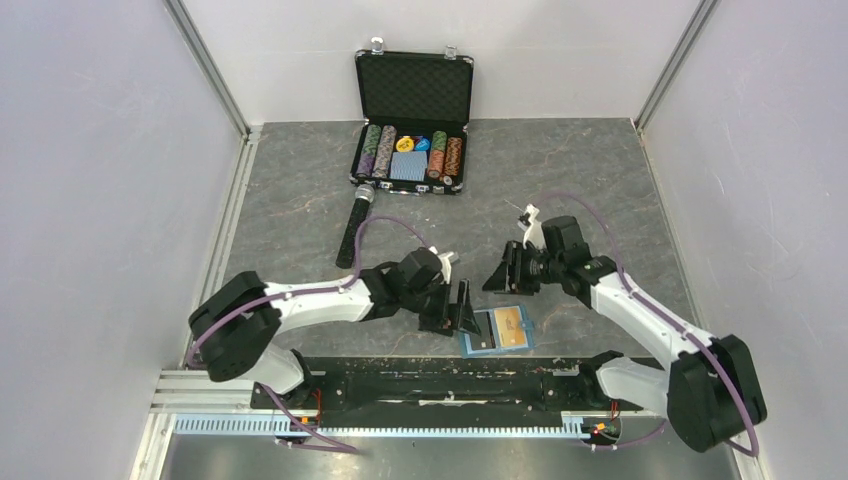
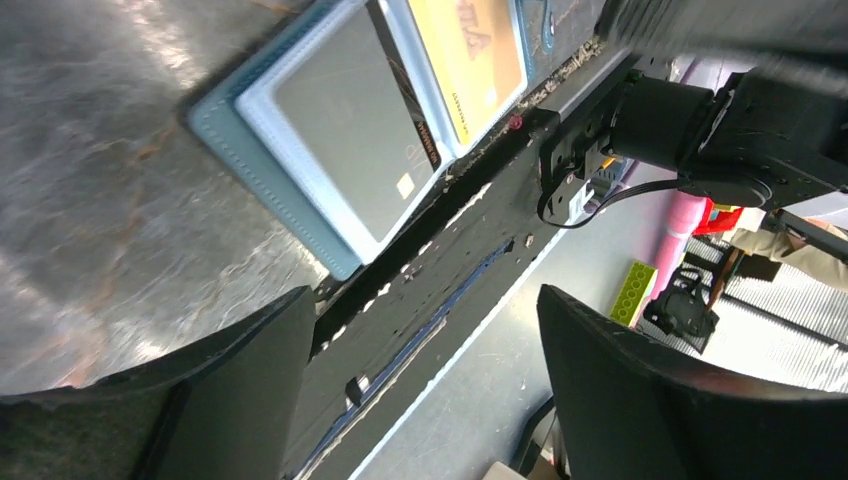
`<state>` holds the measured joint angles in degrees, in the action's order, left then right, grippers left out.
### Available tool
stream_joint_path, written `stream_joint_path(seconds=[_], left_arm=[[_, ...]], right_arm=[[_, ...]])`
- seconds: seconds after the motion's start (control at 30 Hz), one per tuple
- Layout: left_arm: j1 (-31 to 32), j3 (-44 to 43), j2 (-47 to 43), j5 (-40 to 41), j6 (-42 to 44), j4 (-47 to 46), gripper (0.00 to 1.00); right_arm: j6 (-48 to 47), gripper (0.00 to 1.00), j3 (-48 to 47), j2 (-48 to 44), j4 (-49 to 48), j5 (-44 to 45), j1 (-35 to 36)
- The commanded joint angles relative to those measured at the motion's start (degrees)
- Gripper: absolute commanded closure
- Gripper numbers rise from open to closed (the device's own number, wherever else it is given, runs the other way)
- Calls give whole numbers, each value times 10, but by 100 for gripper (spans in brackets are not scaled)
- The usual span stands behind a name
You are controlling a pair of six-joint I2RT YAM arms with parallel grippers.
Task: Put the credit cards into the card holder
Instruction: Turn over the card slot in the card holder.
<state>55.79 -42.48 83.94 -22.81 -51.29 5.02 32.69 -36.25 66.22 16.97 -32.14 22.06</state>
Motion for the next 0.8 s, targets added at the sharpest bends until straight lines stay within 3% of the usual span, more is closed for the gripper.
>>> stream_joint_path(seconds=[0.0, 0.17, 0.77], left_arm=[[21, -24, 44, 8, -70, -100, 18], [24, -44, 72, 44, -84, -96, 27], [24, -90, 118, 125, -77, 31, 32]], right_arm=[[-18, 58, 57, -52, 46, -3, -1], [11, 64, 125, -80, 9, -22, -1], [22, 76, 199, -37, -68, -38, 0]])
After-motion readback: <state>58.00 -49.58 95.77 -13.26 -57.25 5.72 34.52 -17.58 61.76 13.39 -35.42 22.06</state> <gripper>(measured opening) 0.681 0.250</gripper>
